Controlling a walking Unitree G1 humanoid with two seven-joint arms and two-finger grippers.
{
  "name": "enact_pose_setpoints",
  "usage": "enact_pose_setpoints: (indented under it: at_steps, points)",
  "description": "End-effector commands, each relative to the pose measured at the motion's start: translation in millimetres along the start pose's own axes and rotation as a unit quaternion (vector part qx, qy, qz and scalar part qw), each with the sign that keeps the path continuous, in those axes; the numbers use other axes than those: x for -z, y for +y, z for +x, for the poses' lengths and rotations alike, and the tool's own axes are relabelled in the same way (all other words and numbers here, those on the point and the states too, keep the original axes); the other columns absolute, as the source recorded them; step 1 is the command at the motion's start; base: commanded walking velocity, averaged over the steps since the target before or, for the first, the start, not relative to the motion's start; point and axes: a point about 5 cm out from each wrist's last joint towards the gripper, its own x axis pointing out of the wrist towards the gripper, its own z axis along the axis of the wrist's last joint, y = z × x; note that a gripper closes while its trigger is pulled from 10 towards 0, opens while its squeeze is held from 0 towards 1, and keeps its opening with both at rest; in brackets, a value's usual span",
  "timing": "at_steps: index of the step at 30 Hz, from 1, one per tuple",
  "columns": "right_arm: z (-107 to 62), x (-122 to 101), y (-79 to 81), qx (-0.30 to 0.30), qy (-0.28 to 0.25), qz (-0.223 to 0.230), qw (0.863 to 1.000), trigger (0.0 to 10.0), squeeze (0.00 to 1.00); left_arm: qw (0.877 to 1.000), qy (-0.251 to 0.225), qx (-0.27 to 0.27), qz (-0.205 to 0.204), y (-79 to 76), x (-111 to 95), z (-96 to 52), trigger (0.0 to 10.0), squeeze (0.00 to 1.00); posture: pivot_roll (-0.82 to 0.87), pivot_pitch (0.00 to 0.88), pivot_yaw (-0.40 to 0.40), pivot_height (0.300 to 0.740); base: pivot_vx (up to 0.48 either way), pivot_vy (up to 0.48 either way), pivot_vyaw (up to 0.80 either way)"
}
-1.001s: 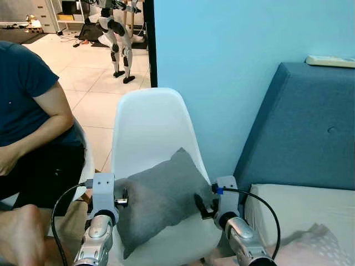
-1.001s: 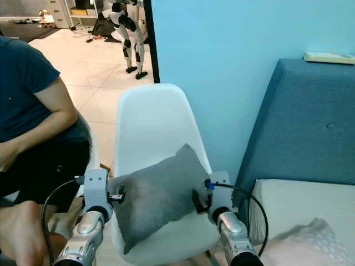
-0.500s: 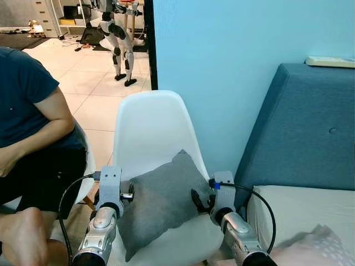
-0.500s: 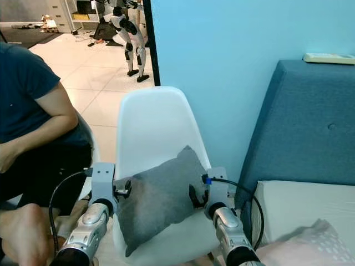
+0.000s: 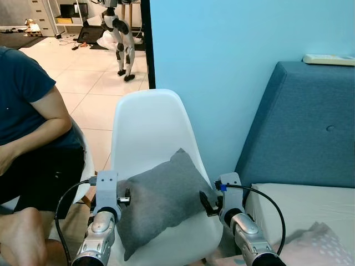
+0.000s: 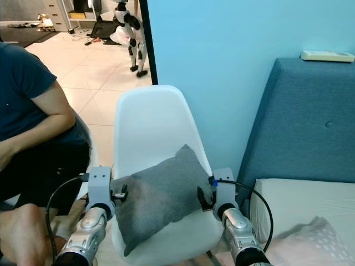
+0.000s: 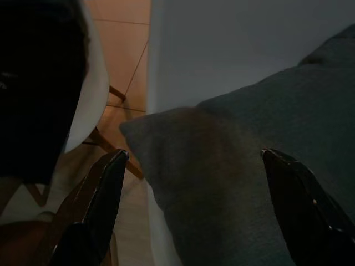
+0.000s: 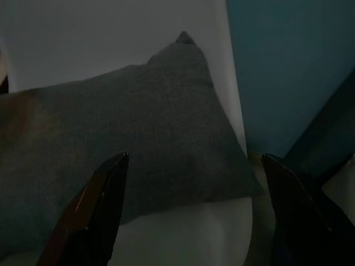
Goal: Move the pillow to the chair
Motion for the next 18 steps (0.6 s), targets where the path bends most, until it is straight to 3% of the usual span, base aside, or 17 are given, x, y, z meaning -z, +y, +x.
enact_pose_setpoints:
  at_steps: [1, 4, 7, 12, 18]
  points:
    - [-1.4, 3.4, 2.1, 0.004, 0.002, 0.01, 1.0, 10.0, 0.0, 1.0, 0.009, -0.017, 0.001, 7.9, 6.3, -2.2, 10.0, 0.0, 0.02, 0.066, 0.008, 0.74, 0.0, 0.0, 0.0]
    - [-0.2, 4.0, 4.5, -0.001, 0.008, 0.01, 1.0, 10.0, 0.0, 1.0, 0.005, -0.014, 0.001, 8.7, 6.4, -3.5, 10.0, 0.0, 0.02, 0.053, 0.01, 0.74, 0.0, 0.0, 0.0]
    - [1.0, -2.8, 8.3, -0.018, -0.016, 0.04, 0.999, 10.0, 0.0, 1.0, 0.004, -0.01, 0.002, 8.6, 6.1, -3.6, 10.0, 0.0, 0.01, 0.057, 0.013, 0.74, 0.0, 0.0, 0.0]
    - [0.2, -6.1, 6.6, -0.011, -0.032, 0.029, 0.999, 10.0, 0.0, 1.0, 0.006, -0.005, 0.001, 6.4, 6.6, -3.4, 10.0, 0.0, 0.02, 0.046, 0.011, 0.74, 0.0, 0.0, 0.0]
    - [0.6, -1.8, 5.4, 0.002, -0.018, 0.078, 0.997, 10.0, 0.0, 1.0, 0.009, 0.0, 0.0, 5.0, 7.5, -4.1, 10.0, 0.0, 0.02, 0.031, 0.019, 0.74, 0.0, 0.0, 0.0]
